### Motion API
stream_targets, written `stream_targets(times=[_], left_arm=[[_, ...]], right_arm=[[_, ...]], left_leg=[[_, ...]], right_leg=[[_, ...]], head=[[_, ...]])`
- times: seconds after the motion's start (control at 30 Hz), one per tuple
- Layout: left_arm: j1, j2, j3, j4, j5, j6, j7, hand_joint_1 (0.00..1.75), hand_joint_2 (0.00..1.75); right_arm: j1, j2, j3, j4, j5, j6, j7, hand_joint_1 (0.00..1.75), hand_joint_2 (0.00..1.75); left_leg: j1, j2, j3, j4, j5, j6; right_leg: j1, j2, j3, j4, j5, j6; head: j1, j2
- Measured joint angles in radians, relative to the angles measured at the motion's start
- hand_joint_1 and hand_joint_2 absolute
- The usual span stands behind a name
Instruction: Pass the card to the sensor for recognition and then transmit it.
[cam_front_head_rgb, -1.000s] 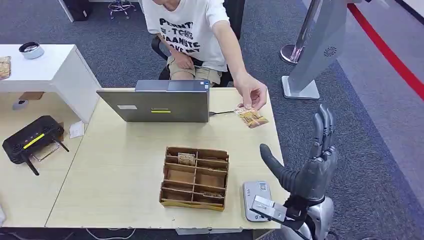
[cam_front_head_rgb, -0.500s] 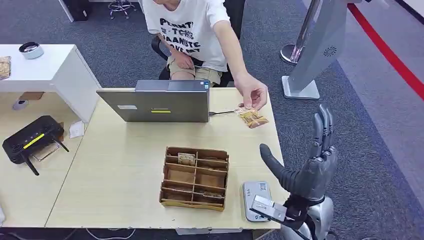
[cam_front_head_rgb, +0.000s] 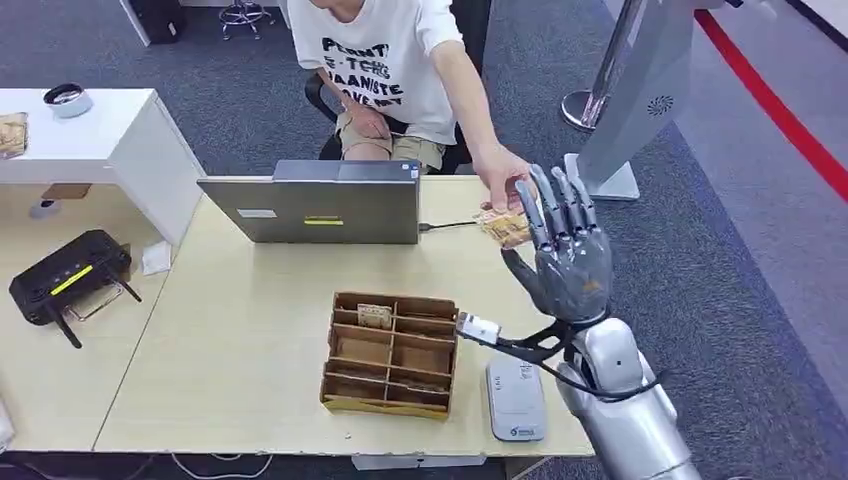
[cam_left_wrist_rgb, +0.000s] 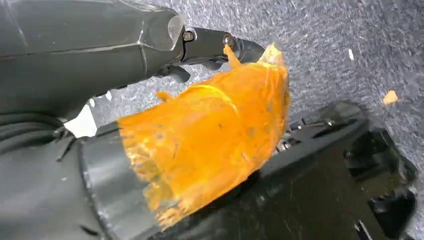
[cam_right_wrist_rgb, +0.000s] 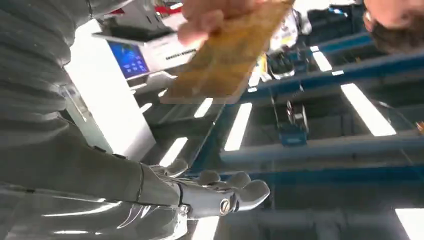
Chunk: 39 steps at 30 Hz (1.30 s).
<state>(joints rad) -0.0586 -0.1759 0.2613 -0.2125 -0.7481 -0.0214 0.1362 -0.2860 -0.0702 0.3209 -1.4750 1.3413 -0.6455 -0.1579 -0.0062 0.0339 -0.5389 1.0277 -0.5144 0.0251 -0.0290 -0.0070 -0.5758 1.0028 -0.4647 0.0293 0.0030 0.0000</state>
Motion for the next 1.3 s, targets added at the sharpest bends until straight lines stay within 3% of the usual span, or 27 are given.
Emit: stream_targets(times=[0.3, 0.87, 0.9, 0.93, 1.3], left_arm=[[0.001, 0.005, -0.012, 0.000, 0.000, 0.000, 0.001, 0.00, 0.00], [0.002, 0.007, -0.012, 0.000, 0.000, 0.000, 0.002, 0.00, 0.00], [0.002, 0.008, -0.012, 0.000, 0.000, 0.000, 0.002, 0.00, 0.00], [0.002, 0.008, -0.012, 0.000, 0.000, 0.000, 0.002, 0.00, 0.00], [0.002, 0.009, -0.012, 0.000, -0.007, 0.000, 0.001, 0.00, 0.00]], right_arm=[[-0.044, -0.061, 0.053, 0.095, 0.007, -0.001, 0.038, 0.00, 1.75], [-0.052, -0.080, 0.080, 0.125, 0.004, -0.002, 0.046, 0.02, 1.75], [-0.052, -0.081, 0.081, 0.125, 0.003, -0.002, 0.048, 1.45, 1.75], [-0.053, -0.082, 0.082, 0.126, 0.002, -0.002, 0.051, 1.75, 1.75], [-0.058, -0.087, 0.096, 0.129, -0.008, -0.002, 0.058, 1.75, 1.75]], left_leg=[[0.001, -0.001, -0.002, 0.000, 0.000, -0.001], [0.000, -0.001, -0.002, 0.000, 0.000, -0.001], [0.000, -0.001, -0.002, 0.000, 0.000, -0.001], [0.001, -0.001, -0.002, 0.000, 0.000, -0.001], [0.000, -0.001, -0.002, 0.000, 0.000, -0.001]], right_leg=[[0.000, 0.000, -0.002, 0.000, -0.001, 0.000], [0.000, 0.000, -0.003, 0.000, -0.001, 0.000], [0.000, 0.000, -0.003, 0.000, -0.001, 0.000], [0.000, 0.000, -0.003, 0.000, -0.001, 0.000], [0.000, 0.000, -0.003, 0.000, -0.001, 0.000]], head=[[0.001, 0.000], [0.001, 0.000], [0.000, 0.000], [0.001, 0.000], [0.000, 0.000]])
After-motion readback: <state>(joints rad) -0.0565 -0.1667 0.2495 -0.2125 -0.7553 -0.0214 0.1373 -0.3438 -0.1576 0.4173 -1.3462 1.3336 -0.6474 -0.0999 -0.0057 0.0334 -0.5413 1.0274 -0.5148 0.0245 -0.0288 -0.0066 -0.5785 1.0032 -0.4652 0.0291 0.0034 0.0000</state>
